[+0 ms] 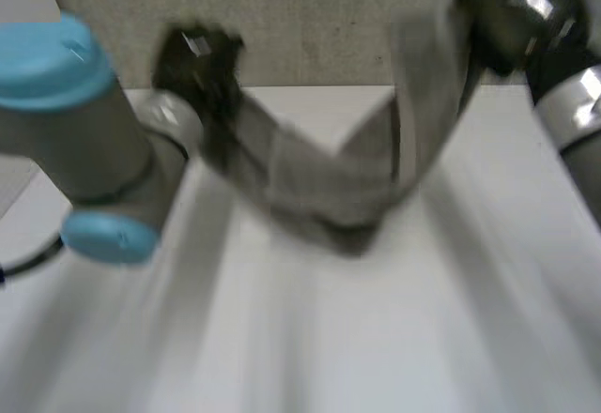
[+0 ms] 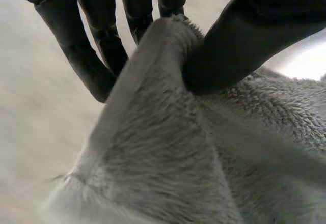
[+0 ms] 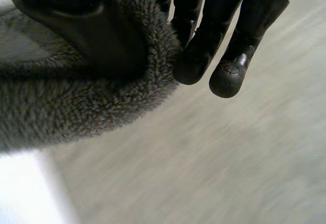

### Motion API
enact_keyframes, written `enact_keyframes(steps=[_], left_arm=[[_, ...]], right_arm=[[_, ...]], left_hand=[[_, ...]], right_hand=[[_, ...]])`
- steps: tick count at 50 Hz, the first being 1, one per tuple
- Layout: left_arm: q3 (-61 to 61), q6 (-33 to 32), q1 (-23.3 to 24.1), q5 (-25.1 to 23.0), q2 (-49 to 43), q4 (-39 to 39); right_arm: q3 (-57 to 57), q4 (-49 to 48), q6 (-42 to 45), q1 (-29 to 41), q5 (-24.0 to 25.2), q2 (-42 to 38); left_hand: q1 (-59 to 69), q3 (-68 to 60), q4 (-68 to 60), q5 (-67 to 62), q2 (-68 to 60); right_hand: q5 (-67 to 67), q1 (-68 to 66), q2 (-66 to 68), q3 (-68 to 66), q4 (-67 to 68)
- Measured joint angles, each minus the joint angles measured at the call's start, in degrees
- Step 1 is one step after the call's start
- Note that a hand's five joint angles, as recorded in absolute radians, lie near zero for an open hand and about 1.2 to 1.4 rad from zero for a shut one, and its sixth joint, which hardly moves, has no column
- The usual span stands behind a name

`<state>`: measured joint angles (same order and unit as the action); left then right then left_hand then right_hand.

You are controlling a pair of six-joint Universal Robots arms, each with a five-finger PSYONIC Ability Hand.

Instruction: Fold the towel.

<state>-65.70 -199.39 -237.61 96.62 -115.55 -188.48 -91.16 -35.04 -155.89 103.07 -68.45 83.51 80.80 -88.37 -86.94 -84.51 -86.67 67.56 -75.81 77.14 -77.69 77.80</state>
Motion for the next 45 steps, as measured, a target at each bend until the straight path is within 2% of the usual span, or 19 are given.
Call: enact_keyframes(steps=[2, 6, 10, 13, 19, 30, 39, 45], left_arm=[[2.39, -0.53, -1.86, 0.86, 1.31, -4.08], [1.93, -0.39, -4.26, 1.86, 4.34, -9.29], [-1.21, 0.21, -5.57, 1.99, 6.06, -10.76], [-7.00, 0.89, -7.09, 1.78, 7.03, -10.56], [-16.67, 1.35, -8.40, 0.35, 7.23, -8.72], [-31.06, 0.99, -8.07, -4.82, 7.21, -7.15], [-34.61, 0.81, -7.94, -5.50, 9.38, -5.45], [-34.49, 0.93, -9.34, -5.43, 13.35, -3.48]], right_arm=[[2.30, -6.00, -6.57, -0.56, -0.17, 0.09], [4.03, -9.88, -17.63, -3.66, -0.01, 0.29], [4.19, -7.18, -22.64, -6.37, 0.68, 0.35], [4.07, -0.01, -23.38, -8.27, 1.99, -0.32], [3.61, 13.90, -16.72, -8.95, 4.15, -3.48], [-0.36, 34.20, 3.26, -8.27, 4.17, -10.99], [-3.52, 37.13, 7.48, -8.89, 4.04, -11.79], [-4.10, 37.43, 7.09, -9.25, 3.91, -8.36]], left_hand=[[0.00, -0.05, 0.00, -0.35, 0.00], [0.00, -0.09, 0.00, -0.63, 0.00], [0.00, -0.11, 0.00, -0.65, 0.00], [0.00, -0.13, 0.00, -0.65, 0.00], [0.00, -0.21, -0.26, -0.65, 0.00], [0.00, -0.24, -0.35, -0.65, 0.00], [0.00, -0.24, -0.35, -0.65, 0.00], [0.00, -0.25, -0.35, -0.65, 0.00]], right_hand=[[0.00, 0.00, 0.00, 0.00, 0.00], [0.00, 0.00, 0.00, 0.00, 0.00], [0.00, 0.00, 0.00, 0.00, 0.00], [0.00, 0.00, 0.00, 0.00, 0.00], [0.00, 0.00, 0.00, 0.00, 0.00], [-0.01, 0.00, 0.00, 0.00, 0.00], [0.00, 0.00, 0.00, 0.00, 0.00], [0.00, 0.00, 0.00, 0.00, 0.00]])
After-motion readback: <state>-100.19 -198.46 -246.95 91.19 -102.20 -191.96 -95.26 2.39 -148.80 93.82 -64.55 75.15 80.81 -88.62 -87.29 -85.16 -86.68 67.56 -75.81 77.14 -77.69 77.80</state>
